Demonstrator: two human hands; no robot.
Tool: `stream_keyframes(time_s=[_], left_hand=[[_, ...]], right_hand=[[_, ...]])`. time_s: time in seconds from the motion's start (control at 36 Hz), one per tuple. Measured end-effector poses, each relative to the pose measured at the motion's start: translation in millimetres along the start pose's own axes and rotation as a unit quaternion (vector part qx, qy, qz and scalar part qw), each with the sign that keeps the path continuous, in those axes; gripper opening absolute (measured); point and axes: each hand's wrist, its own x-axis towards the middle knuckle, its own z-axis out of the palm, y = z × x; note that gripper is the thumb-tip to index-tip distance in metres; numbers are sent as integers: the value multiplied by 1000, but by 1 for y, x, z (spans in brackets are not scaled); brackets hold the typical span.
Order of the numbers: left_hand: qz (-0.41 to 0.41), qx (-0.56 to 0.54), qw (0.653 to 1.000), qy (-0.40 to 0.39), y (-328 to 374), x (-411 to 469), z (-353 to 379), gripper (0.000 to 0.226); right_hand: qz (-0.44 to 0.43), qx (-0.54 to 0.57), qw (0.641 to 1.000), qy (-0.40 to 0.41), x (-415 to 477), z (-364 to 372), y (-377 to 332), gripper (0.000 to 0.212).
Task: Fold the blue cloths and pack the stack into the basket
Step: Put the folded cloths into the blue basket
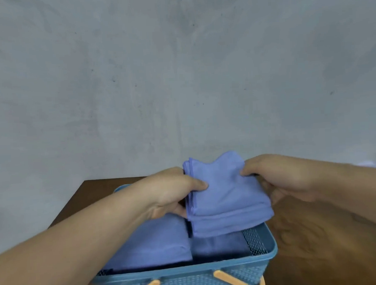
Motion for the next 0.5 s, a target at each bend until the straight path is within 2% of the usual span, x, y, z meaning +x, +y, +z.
stream_keyframes(time_s=[0.11,0.28,0.39,0.44,0.5], left_hand=[[-5,74,997,2,-6,-1,-4,21],[-16,241,970,0,-10,0,-2,52],[6,368,929,21,-11,1,0,46],[8,429,903,30,-10,0,3,43],[16,484,874,36,-9,-3,9,50]], right_hand=[[-16,-75,997,-25,6,12,4,25],[-21,-191,980,-57,22,11,1,20],[-40,-279,956,-86,28,17,-7,15],[-42,-324,940,-101,30,22,-8,19],[-45,-390,914,-103,32,26,-9,26]])
